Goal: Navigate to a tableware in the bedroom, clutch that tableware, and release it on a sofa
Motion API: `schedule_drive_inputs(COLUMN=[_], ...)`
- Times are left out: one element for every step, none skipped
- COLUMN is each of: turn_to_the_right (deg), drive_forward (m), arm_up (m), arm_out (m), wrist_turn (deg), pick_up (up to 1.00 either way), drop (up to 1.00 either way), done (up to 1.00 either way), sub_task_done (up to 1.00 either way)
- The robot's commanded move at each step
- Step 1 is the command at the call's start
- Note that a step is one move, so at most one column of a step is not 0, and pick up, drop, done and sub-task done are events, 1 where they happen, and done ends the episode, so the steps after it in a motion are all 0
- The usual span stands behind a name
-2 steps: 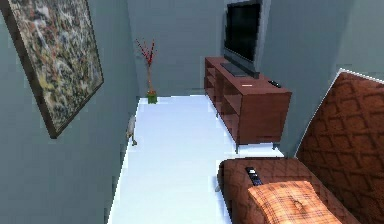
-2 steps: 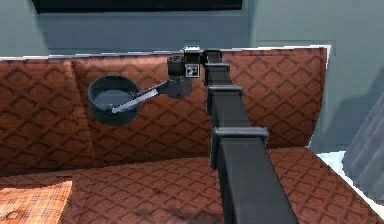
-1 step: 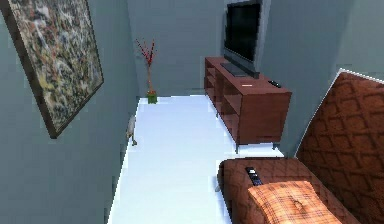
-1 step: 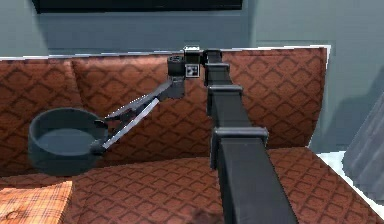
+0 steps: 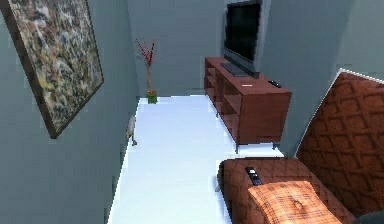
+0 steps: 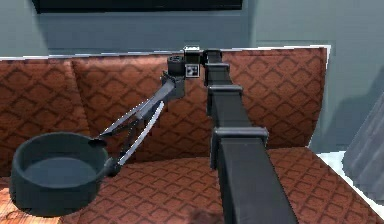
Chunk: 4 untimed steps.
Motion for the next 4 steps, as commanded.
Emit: schedule_drive_inputs(turn_to_the_right=[0.0,18.0,0.0,45.0], drive_forward=[0.00,0.00,0.30,0.00], arm_up=[0.00,0.00,0.00,0.00], arm_out=[-0.34,0.00,0.00,0.00], wrist_turn=[0.0,0.0,0.0,0.0], pick_up=[0.00,0.00,0.00,0.00], drop=[0.00,0.00,0.00,0.00], done=[0.00,0.00,0.00,0.00], sub_task_done=[0.00,0.00,0.00,0.00])
